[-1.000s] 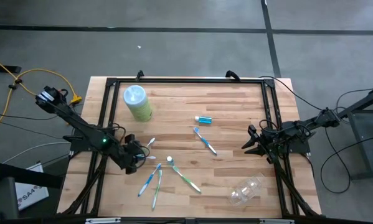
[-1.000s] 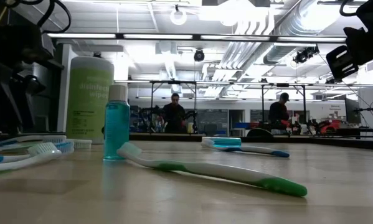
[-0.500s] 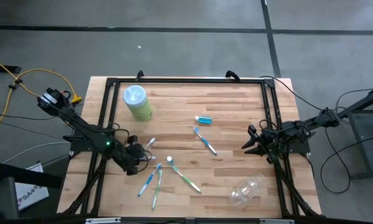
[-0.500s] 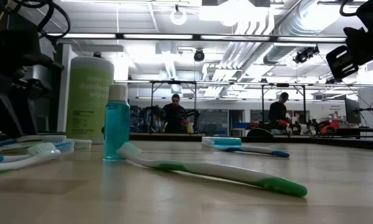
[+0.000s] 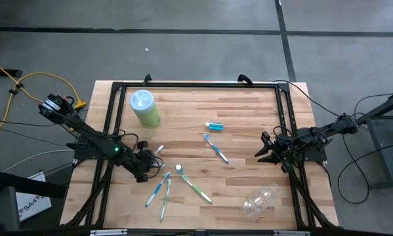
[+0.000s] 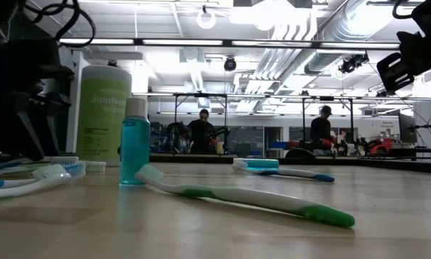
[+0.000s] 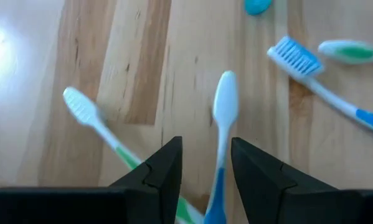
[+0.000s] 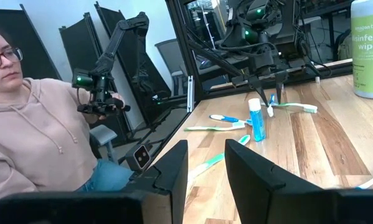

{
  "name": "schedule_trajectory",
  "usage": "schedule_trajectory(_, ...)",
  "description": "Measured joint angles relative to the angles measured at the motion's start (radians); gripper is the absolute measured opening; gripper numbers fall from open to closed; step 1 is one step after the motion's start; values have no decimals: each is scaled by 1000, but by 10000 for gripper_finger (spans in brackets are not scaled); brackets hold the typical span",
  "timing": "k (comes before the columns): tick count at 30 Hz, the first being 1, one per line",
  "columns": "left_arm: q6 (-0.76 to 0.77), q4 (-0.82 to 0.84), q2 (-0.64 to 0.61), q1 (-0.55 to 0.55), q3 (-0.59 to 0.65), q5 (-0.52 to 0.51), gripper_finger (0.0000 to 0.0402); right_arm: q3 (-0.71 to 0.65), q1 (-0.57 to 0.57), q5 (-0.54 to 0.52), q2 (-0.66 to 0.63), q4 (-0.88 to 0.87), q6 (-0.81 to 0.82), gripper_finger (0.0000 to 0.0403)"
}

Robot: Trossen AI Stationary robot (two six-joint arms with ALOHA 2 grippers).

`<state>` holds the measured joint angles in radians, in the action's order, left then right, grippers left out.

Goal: Pick & Place toothbrushing station
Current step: Put the left blue toothbrush into the right section of the transparent organizer

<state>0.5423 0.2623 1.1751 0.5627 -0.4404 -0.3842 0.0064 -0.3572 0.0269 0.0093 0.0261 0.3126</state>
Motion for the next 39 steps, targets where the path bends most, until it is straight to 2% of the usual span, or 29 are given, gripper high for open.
schedule_trajectory(10, -22, -19, 0, -44, 0, 79, 131, 0, 0, 0, 0, 0, 0, 98)
schedule_trajectory(20, -31, -18, 0, -45, 0, 95, 131, 0, 0, 1, 0, 0, 0, 98)
schedule_trajectory(28, -31, -29, 93, -44, -1, 101, 131, 0, 0, 1, 0, 0, 0, 98)
schedule_trajectory(39, -117, 42, 129, -61, -97, 113, 131, 0, 0, 0, 0, 0, 0, 98)
